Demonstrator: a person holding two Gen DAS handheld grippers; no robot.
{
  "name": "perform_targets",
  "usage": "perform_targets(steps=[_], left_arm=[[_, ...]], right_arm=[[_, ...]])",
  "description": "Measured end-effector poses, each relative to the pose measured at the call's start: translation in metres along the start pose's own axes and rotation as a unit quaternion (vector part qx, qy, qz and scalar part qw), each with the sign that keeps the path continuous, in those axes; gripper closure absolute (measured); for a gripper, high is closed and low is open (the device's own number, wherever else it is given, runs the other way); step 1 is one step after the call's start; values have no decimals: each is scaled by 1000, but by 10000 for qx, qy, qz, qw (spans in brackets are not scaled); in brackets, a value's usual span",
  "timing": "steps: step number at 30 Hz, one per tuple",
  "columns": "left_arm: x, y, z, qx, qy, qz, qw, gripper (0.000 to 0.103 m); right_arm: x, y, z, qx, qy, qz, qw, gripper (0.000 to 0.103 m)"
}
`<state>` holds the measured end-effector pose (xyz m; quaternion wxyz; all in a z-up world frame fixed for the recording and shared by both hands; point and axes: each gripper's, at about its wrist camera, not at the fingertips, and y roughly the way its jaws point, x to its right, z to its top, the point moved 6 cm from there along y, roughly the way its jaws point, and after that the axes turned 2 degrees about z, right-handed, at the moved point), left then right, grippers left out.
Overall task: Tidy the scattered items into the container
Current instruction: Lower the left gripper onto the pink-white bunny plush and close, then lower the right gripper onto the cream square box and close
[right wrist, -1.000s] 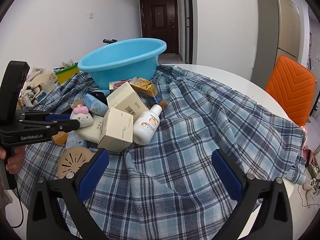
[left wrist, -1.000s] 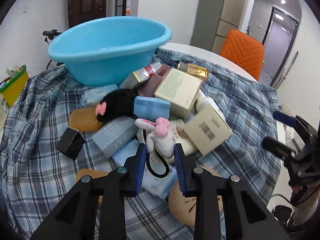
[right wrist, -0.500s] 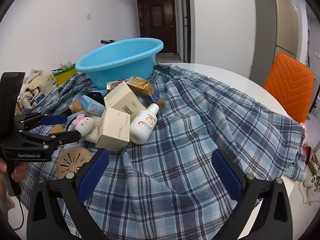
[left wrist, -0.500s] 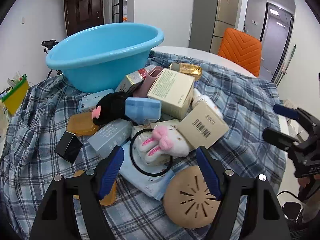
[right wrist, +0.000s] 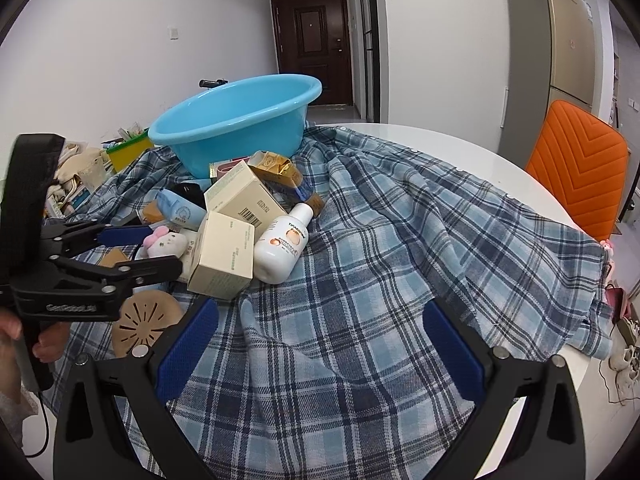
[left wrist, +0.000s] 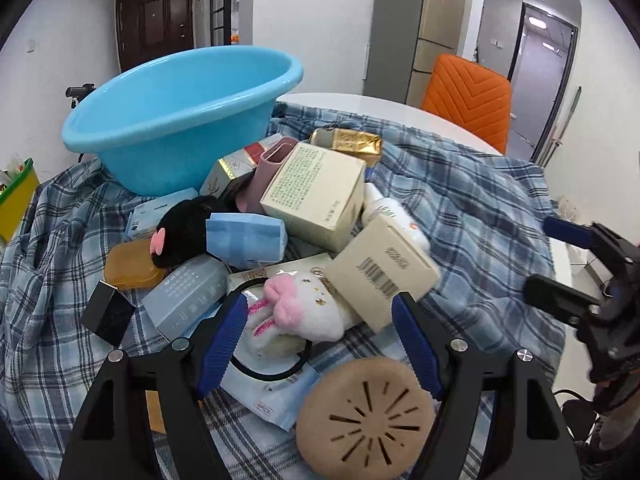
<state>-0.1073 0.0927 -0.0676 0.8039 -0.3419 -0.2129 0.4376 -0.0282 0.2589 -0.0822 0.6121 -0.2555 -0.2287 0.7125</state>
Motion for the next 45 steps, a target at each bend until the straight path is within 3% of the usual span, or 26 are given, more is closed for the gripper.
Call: perform_targets(steps=[1, 2, 5, 9, 18, 22, 25, 27, 29, 34, 41, 45], left_arm=[[-2, 1, 0, -34, -28, 23, 10000, 62], [-4, 2, 0, -94, -91, -3, 9999, 78], [-7, -7, 2, 11, -250, -208, 9995, 78], [-9, -22, 3, 235, -206, -121, 9994, 78], [-19, -38, -2, 257, -387, -17, 9989, 78], [-22, -43, -15, 56, -470, 562, 9973, 78], [-15, -59, -28, 224, -539, 770, 9953, 78], [-11, -69, -37, 386, -544, 1212, 9904, 78], [-13, -75, -44, 494, -707, 1420, 9861, 78], [-29, -77, -60, 500, -1311, 1385, 9804, 78], [-39, -82, -60, 521, -1339, 1527, 9778, 78], [-37, -85, -59, 539, -1323, 1384, 9800, 78]], right_arm=[[0, -1, 0, 9, 2, 10, 10000, 1], [0, -1, 1, 17, 3, 18, 10000, 1], [1, -1, 1, 25, 19, 18, 10000, 1], [0, 2, 0, -9, 48, 68, 10000, 1], [-13, -1, 2, 24, -79, 189, 9998, 1], [-20, 2, 5, -27, -40, 439, 9990, 1], [-27, 10, 8, -63, 49, 671, 9977, 1], [-31, 18, 9, -139, 148, 801, 9966, 1], [-35, 26, 8, -213, 240, 882, 9956, 1], [-49, 38, 6, -319, 275, 1009, 9940, 1], [-57, 48, 7, -348, 252, 985, 9942, 1], [-55, 56, 10, -379, 317, 874, 9949, 1]])
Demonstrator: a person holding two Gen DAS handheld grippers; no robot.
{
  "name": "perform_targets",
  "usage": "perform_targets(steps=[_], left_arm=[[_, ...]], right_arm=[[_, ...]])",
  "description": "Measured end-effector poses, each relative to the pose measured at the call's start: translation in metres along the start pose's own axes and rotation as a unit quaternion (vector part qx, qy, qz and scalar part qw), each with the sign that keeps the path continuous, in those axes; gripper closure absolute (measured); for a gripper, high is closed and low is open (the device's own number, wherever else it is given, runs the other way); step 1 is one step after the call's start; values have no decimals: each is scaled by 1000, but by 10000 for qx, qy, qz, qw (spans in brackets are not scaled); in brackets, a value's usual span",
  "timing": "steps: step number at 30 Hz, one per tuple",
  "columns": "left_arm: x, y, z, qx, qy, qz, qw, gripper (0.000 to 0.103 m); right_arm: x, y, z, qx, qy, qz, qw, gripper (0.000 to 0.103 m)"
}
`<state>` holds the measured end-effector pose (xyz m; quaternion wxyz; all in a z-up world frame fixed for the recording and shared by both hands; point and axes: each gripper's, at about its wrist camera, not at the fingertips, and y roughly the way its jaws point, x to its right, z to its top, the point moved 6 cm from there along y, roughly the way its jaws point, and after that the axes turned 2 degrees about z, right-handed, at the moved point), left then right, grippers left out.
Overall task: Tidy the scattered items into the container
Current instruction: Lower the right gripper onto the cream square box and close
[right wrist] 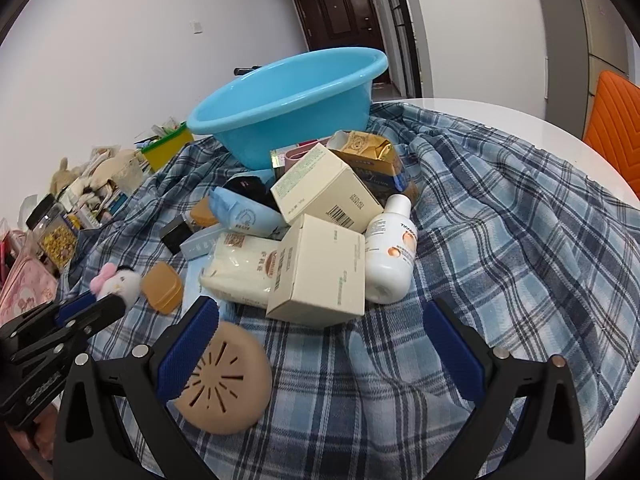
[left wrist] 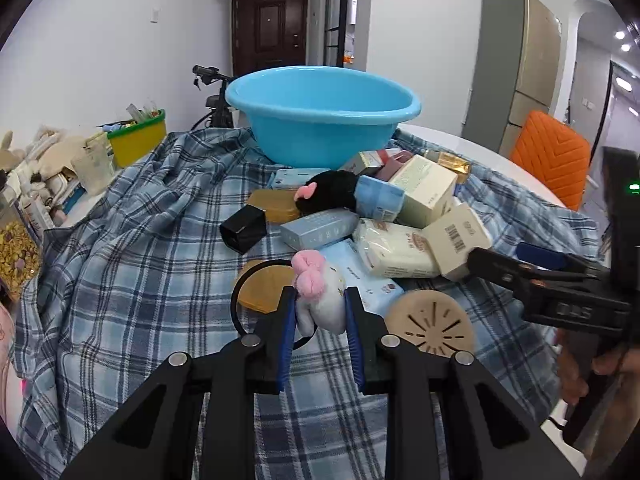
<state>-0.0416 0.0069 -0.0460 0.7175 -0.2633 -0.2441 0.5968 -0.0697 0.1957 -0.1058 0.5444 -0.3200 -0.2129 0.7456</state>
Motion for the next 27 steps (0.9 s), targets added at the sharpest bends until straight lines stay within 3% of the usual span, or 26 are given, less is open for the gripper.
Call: perform_targets(steps=[4, 5, 6, 7, 9, 12, 19, 22, 26, 27], left_arm=[[2, -5, 2, 74, 28, 5, 10000, 78], [1, -5, 2, 71, 25, 13, 10000, 78], [1, -5, 2, 58, 20, 5, 10000, 78], [1, -4, 1, 39, 10, -13, 10000, 78], [-1, -3, 0, -3, -38, -62, 10000, 78], [-3, -1, -1, -30, -76, -78, 9999, 78], [7, 1, -1, -19, 14, -146, 9999, 78], [11, 1, -2, -33, 59, -185, 9998, 78], [11, 1, -4, -53, 76, -166, 9998, 78], [10, 0, -4, -54, 67, -152, 9998, 78]], right_arm=[[2, 11, 1, -94, 76, 1, 9999, 1], [2, 13, 1, -108, 112, 41, 9999, 6], [2, 14, 1, -98, 155, 128, 9998, 34], [2, 15, -1, -125, 215, 212, 9995, 54], [2, 13, -4, -183, 370, 438, 9982, 57], [-4, 2, -7, -96, 122, 410, 9990, 59], [-29, -18, -17, -77, -1230, -248, 9921, 60], [-32, -7, -20, -185, -1315, -276, 9908, 58], [-26, 9, -19, -257, -937, -169, 9951, 29], [-24, 11, -17, -207, -882, -225, 9956, 28]])
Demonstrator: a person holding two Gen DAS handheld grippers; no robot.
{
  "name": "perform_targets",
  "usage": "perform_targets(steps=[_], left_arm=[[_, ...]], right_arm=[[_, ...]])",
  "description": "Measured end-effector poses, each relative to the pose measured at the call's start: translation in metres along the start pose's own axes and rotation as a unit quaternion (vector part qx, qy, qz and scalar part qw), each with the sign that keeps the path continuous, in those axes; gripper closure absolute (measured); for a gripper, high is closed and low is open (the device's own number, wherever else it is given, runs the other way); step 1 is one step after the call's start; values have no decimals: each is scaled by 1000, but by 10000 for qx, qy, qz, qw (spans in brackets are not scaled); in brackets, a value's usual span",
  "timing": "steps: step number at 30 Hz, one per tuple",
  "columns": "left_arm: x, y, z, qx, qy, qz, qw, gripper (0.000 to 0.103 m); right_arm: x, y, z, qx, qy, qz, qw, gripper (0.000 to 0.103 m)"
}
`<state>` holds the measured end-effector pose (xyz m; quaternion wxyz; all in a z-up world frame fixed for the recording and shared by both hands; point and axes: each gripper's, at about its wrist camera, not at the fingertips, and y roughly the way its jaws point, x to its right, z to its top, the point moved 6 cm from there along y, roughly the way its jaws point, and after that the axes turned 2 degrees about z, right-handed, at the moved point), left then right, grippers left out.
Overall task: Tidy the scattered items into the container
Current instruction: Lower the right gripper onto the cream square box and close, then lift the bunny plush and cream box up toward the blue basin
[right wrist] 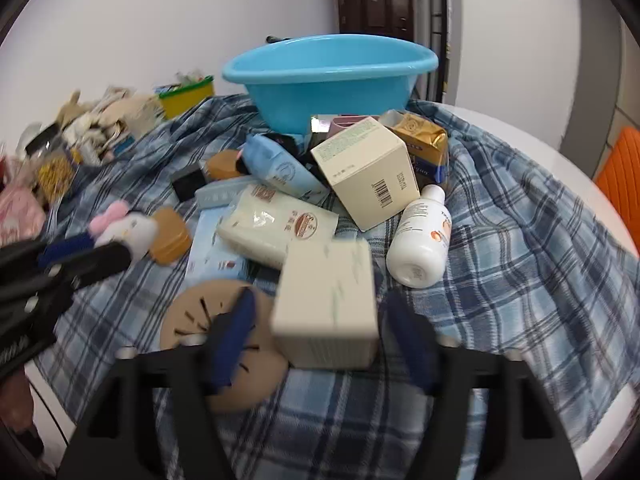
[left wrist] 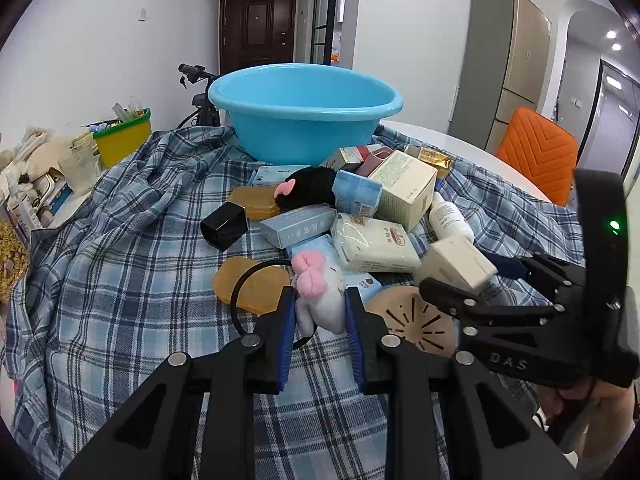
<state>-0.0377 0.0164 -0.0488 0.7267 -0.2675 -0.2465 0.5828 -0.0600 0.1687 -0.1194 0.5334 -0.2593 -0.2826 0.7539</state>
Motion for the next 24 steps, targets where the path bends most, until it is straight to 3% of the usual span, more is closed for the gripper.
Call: perform_targets(steps=[6, 7, 8, 11, 24], left_arm=[[-7, 1, 0, -14, -100, 41, 9999, 78], [-6, 2, 0, -20, -94, 35, 9999, 78], [-6, 2, 0, -23, -84, 29, 10000, 78], [-3, 3, -1, -34, -43, 2, 10000, 78], [2, 5, -2, -42, -6, 6, 10000, 78]], right_arm=[[4, 5, 1, 8, -72, -328, 9994, 25], [4, 5, 0, 32, -61, -300, 9995, 31], [5, 3, 0, 58, -19, -214, 9998, 63], [6, 0, -2, 19, 113, -5, 9999, 63], [10, -10, -2, 139, 126, -195, 9996, 63]])
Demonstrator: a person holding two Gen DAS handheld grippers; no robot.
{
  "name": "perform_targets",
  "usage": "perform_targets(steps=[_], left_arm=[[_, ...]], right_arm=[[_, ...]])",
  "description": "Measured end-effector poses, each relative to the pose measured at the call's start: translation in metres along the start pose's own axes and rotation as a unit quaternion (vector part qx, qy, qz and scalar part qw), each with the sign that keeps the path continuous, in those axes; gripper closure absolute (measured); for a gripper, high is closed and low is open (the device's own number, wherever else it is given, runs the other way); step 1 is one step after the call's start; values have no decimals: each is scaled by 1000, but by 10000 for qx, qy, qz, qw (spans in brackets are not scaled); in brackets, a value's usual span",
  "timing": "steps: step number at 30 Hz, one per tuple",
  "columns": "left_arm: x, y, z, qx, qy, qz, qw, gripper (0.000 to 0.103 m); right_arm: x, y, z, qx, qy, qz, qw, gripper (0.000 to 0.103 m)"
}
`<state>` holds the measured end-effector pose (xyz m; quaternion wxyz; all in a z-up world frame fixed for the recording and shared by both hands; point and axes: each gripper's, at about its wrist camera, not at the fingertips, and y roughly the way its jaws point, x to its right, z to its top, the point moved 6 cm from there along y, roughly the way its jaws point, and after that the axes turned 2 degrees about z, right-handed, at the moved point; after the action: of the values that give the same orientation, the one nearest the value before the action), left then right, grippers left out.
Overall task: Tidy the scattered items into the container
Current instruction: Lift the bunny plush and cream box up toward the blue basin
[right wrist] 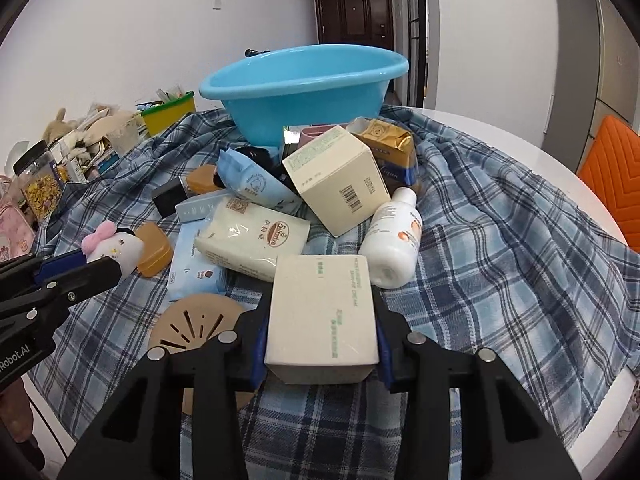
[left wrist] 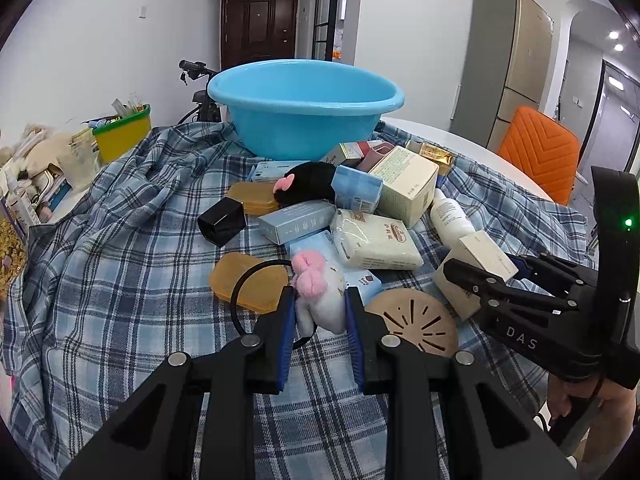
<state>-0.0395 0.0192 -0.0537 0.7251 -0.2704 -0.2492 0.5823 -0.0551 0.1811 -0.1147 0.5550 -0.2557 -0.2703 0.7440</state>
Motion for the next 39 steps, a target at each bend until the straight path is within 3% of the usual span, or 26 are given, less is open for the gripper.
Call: perform_targets(steps=[5, 10, 16, 20, 24, 28, 35, 39], left_arm=[[1, -4, 13, 131, 70, 88, 9999, 78], [3, -40, 64, 884, 201, 290, 9955, 78], [7, -111, 124, 1936, 215, 583, 9791, 77], [4, -155, 140, 2376, 77, 774, 9682, 77], [1, -178, 139, 2537, -38, 767, 9642, 77], [0, -181, 133, 2566, -35, 766, 9635, 77], [6, -177, 136, 2469, 57, 600, 9672, 77], [2, -157, 155, 2246, -77, 313, 9739, 77]], right_arm=[[-1, -7, 10, 111, -64, -20, 9999, 63], [-7, -50, 49, 814, -181, -59, 9965, 63], [-20, -134, 101, 1918, -325, 10, 9809, 62], [-29, -188, 117, 2488, -401, 40, 9677, 62], [-37, -219, 114, 2827, -508, -76, 9578, 62], [-42, -219, 104, 2748, -474, 189, 9602, 62], [-40, -207, 100, 2596, -359, 257, 9647, 62], [-36, -203, 121, 2643, -448, 242, 9631, 62]])
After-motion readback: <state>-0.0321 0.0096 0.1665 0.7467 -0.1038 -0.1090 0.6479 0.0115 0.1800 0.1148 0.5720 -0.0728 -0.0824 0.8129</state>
